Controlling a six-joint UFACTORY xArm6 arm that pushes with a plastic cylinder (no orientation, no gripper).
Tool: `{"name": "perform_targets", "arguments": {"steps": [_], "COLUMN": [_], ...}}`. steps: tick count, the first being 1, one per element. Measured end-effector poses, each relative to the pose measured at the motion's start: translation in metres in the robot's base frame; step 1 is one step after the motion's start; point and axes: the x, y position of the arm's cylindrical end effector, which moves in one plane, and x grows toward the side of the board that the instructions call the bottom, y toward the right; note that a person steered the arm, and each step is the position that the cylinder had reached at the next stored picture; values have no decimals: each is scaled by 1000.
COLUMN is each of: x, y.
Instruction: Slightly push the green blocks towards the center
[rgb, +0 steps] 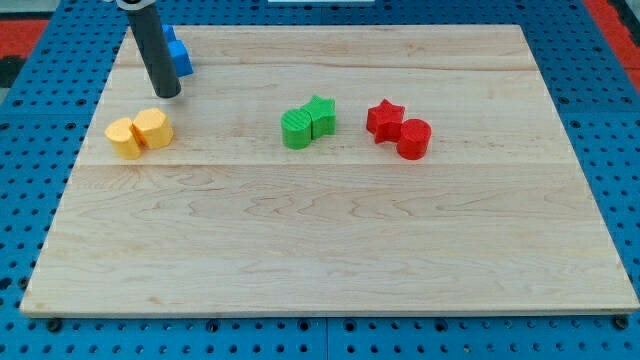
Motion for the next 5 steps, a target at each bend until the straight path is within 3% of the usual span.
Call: {"name": "perform_targets", "arguments": {"steps": [1,3,5], "x": [-1,-12,-12], "y": [1,110,125]}}
